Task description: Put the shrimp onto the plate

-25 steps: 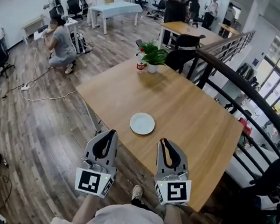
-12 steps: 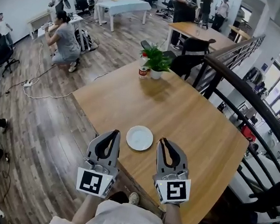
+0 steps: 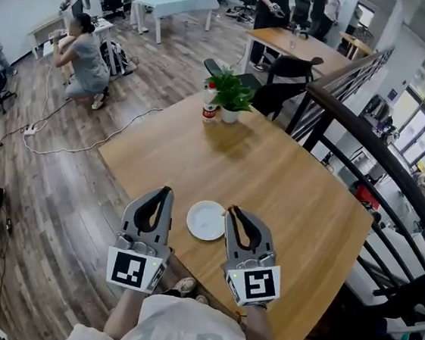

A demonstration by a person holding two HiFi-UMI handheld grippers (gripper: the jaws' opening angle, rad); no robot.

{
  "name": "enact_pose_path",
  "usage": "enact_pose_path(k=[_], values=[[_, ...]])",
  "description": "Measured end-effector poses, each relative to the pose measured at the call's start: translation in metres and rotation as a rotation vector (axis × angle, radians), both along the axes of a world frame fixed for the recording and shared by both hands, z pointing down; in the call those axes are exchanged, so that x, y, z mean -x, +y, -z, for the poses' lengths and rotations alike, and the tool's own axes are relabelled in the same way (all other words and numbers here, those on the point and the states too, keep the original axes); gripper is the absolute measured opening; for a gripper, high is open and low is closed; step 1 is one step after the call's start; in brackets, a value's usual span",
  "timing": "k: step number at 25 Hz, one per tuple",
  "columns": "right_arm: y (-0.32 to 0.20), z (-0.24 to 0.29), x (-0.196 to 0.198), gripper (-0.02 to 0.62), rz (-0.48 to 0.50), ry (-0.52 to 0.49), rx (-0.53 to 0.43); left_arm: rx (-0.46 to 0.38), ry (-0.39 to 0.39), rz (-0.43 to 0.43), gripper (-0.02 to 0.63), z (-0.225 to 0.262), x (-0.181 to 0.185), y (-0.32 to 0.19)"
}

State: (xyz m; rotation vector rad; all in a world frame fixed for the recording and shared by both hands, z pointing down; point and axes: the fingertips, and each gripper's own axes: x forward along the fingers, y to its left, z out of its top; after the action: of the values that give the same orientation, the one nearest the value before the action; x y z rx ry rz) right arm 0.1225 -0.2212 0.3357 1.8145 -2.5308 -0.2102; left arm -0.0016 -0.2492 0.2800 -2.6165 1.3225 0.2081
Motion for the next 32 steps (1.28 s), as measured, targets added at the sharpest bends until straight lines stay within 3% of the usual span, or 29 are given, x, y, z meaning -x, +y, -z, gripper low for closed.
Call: enact_pose_path(k=[9, 20, 32], values=[[-0.029, 0.009, 0.016, 0.049, 0.009, 0.034, -0.009, -0.006, 0.028, 0.017, 0.009, 0.005, 0.022, -0.019], [-0.072, -0.051, 0.03, 0.049, 0.068, 0.061, 0.144, 0.041, 0.036, 0.044, 0.009, -0.018, 0.02, -0.024], [-0.108, -0.19, 0.029, 0.049, 0.143, 0.146, 0.515, 0.105, 0.003, 0.117, 0.009, -0.033, 0.03, -0.024]])
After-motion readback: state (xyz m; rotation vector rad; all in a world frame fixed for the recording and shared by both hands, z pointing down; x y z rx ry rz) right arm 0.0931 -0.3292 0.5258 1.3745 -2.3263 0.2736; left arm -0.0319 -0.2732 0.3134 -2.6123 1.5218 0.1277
